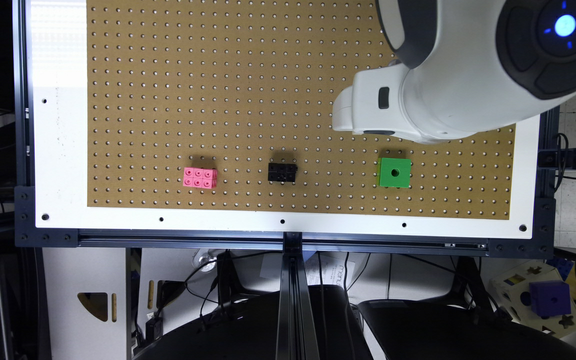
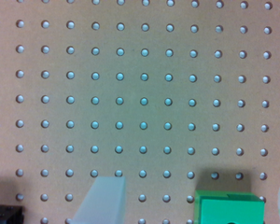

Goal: Pick up green block.

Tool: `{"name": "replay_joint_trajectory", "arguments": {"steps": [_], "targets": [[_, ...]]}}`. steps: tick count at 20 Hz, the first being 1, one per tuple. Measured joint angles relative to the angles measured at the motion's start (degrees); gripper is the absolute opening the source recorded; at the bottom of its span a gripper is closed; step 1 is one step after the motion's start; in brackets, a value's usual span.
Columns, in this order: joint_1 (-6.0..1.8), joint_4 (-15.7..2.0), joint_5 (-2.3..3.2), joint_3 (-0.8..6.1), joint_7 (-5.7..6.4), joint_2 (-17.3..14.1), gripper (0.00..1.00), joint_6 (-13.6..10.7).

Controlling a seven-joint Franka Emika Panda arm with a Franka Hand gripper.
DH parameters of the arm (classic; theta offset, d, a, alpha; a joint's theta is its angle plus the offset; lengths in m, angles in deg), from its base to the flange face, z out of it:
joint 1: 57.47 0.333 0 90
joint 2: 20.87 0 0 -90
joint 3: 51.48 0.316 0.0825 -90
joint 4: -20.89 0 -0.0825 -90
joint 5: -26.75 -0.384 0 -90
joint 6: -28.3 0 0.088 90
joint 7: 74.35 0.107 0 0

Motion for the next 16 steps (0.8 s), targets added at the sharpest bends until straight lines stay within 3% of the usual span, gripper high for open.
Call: {"name": "replay_joint_trajectory", "arguments": {"steps": [4,10,14,16], "targets": [[0.0,-1.86,0.0,0.3,0.0,-1.23,1.0,0.03],[0.01,-7.25,0.0,0.46,0.0,-6.01,1.0,-0.02],[0.0,-7.77,0.0,0.46,0.0,-7.92,1.0,0.45],[0.04,-7.95,0.0,0.58,0.0,-9.71,1.0,1.93]]}}
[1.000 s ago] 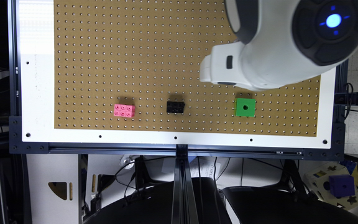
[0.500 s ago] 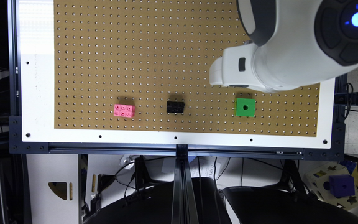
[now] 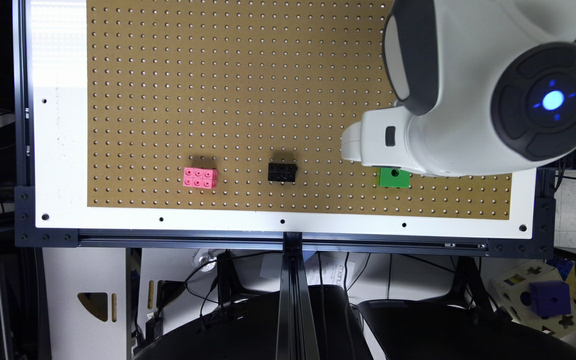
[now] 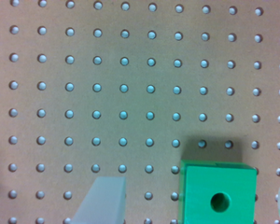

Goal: Pick up green block.

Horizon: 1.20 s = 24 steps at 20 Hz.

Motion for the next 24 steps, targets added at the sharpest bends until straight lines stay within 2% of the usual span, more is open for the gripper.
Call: {"name": "replay_joint_trajectory", "arguments": {"steps": [4,9,16,21,24], "targets": [[0.13,-1.78,0.0,0.61,0.03,-2.98,1.0,1.09],[0.76,-6.01,0.0,0.7,0.1,-7.53,1.0,1.7],[1.33,-10.42,0.0,0.72,0.18,-11.91,1.0,1.73],[1.41,-10.75,0.0,0.71,0.19,-12.79,1.0,1.86],[1.42,-10.77,0.02,0.69,0.19,-14.4,1.0,3.13]]}}
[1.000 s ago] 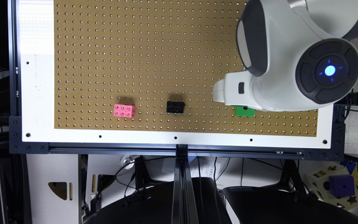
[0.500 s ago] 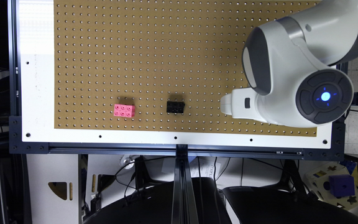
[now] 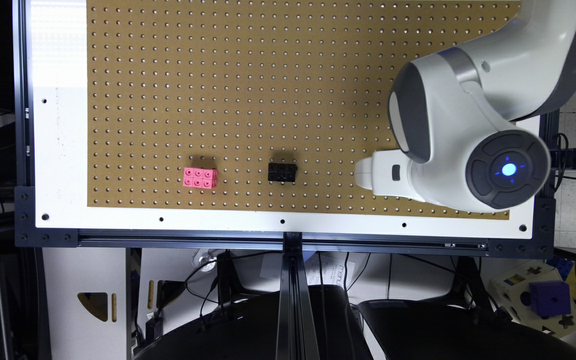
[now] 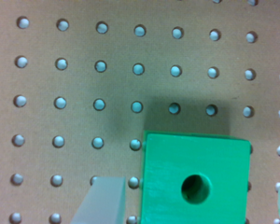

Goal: Pick up green block.

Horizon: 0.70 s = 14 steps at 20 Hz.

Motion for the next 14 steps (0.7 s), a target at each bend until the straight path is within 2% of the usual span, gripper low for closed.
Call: {"name": "replay_joint_trajectory", "arguments": {"steps": [4,6,7,9,10,14], "targets": [[0.0,-0.04,0.0,-0.02,0.0,-0.97,1.0,0.62],[0.01,-0.07,0.08,-0.06,0.0,-2.94,1.0,2.43],[0.07,-0.48,0.27,-0.06,0.18,-3.0,1.0,2.39],[0.1,-0.56,0.28,-0.08,0.19,-3.17,1.0,2.56],[0.08,-0.55,0.27,-0.08,0.17,-3.16,0.0,2.57],[0.08,-0.55,0.27,-0.08,0.17,-3.16,0.0,2.57]]}}
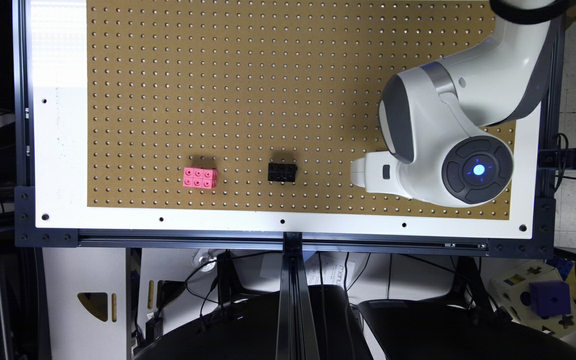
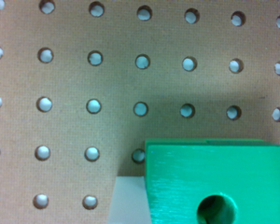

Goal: Pick up green block.

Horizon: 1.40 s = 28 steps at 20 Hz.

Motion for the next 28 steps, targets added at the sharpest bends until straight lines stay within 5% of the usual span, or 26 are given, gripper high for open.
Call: {"name": "replay_joint_trajectory", "arguments": {"steps": [9,20,28], "targets": [[-0.11,0.01,0.0,-0.23,0.0,0.51,0.0,-0.5],[-0.14,0.05,-0.02,-0.23,0.14,7.95,0.0,-8.25],[-0.14,0.04,-0.04,-0.22,0.21,11.25,0.0,-11.24]]}}
